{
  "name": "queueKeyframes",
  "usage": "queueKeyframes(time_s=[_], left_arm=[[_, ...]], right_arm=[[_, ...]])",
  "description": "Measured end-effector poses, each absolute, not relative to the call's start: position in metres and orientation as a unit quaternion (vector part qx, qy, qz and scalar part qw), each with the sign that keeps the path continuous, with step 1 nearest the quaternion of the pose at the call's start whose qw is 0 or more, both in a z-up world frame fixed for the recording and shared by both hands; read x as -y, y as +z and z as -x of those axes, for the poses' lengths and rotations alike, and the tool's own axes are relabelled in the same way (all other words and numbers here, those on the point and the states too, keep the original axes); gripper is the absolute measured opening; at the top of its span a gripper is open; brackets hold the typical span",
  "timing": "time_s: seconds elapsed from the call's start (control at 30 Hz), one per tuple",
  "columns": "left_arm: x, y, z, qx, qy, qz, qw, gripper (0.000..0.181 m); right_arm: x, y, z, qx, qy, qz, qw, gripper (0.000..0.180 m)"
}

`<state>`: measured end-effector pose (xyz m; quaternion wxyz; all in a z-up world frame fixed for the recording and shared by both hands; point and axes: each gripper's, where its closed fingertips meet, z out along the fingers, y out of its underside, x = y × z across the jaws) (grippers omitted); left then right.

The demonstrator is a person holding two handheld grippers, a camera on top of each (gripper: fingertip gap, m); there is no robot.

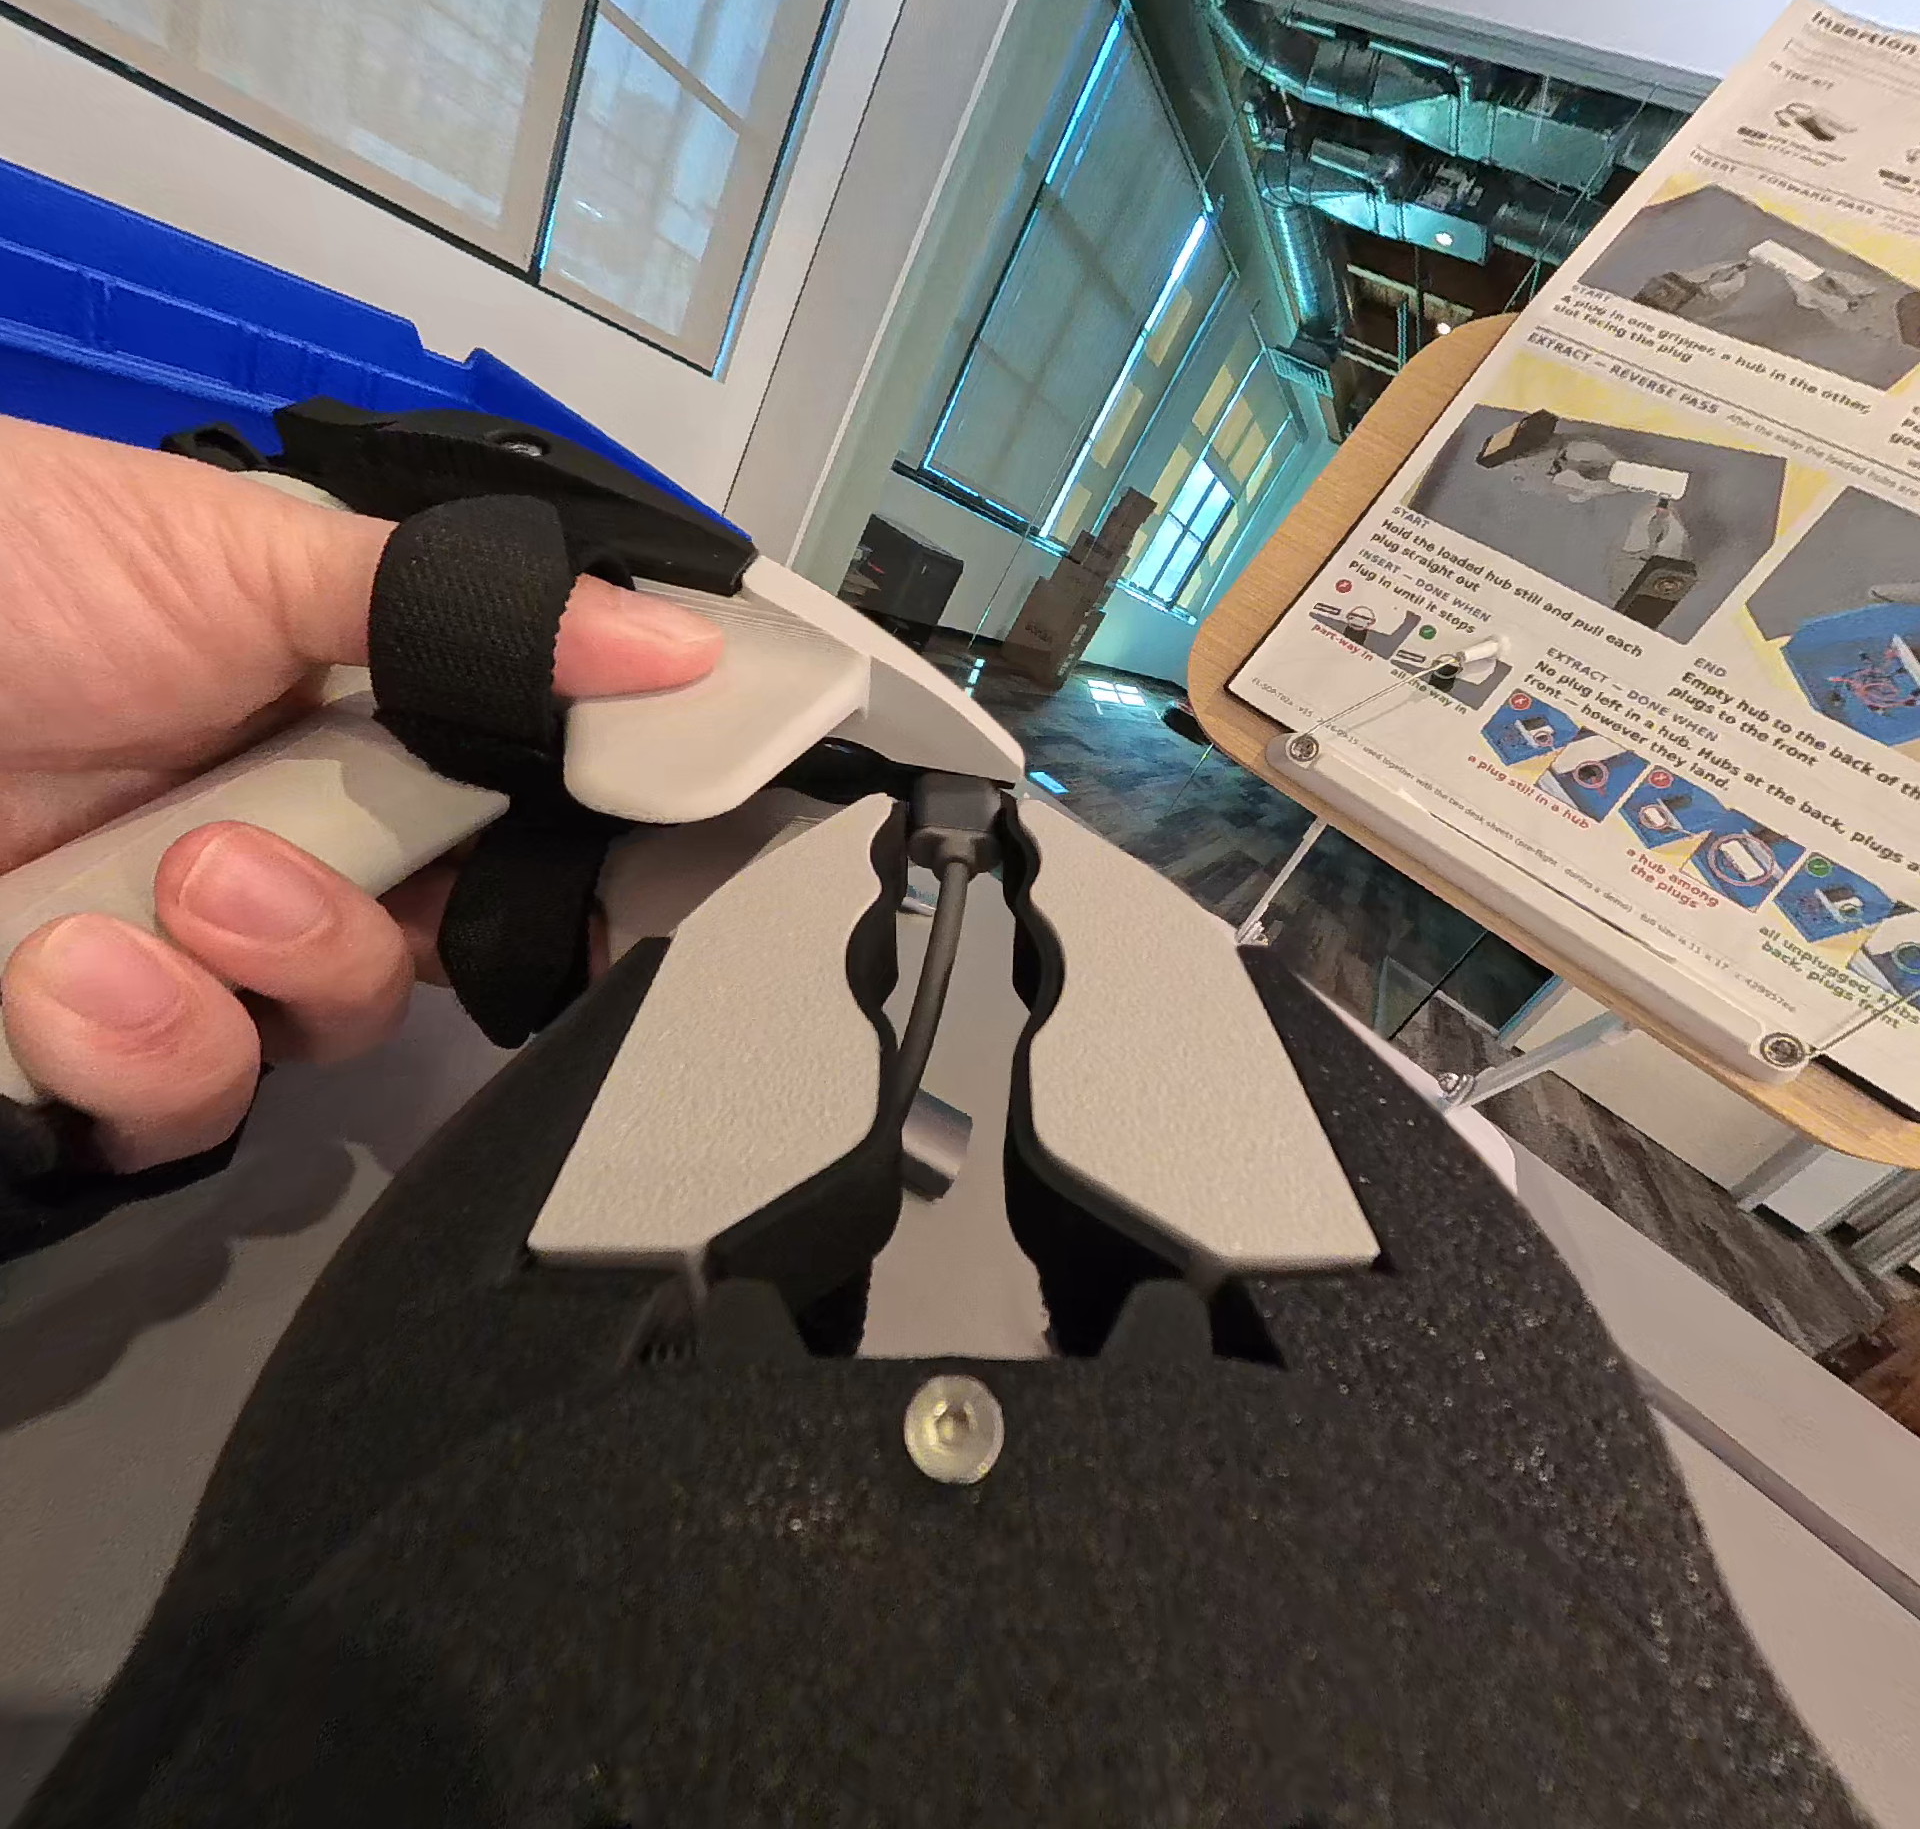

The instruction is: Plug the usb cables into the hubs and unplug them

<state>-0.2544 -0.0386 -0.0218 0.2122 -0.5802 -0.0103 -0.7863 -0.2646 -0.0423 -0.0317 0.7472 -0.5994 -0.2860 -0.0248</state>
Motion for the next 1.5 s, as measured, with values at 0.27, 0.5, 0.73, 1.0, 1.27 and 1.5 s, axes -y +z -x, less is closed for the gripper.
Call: queueKeyframes(time_s=[0.27,0.5,0.73,1.0,1.27,1.5], left_arm=[[0.039,-0.020,0.255,0.020,-0.798,0.567,0.204,0.004],[0.038,-0.018,0.255,0.016,-0.801,0.560,0.210,0.004],[0.030,-0.006,0.270,-0.019,-0.792,0.553,0.258,0.013],[0.009,-0.018,0.301,-0.161,-0.575,0.671,0.439,0.017],[0.009,-0.046,0.312,-0.266,-0.481,0.718,0.428,0.015],[0.011,-0.082,0.307,-0.424,-0.277,0.728,0.461,0.022]], right_arm=[[0.045,-0.028,0.265,0.287,-0.043,0.586,0.757,0.016],[0.045,-0.028,0.265,0.287,-0.025,0.599,0.747,0.016],[0.045,-0.028,0.259,0.278,0.029,0.619,0.734,0.016],[0.048,-0.025,0.254,0.250,0.102,0.624,0.734,0.016],[0.041,-0.024,0.241,0.209,0.164,0.629,0.730,0.016],[0.040,-0.027,0.240,0.216,0.161,0.635,0.724,0.016]])
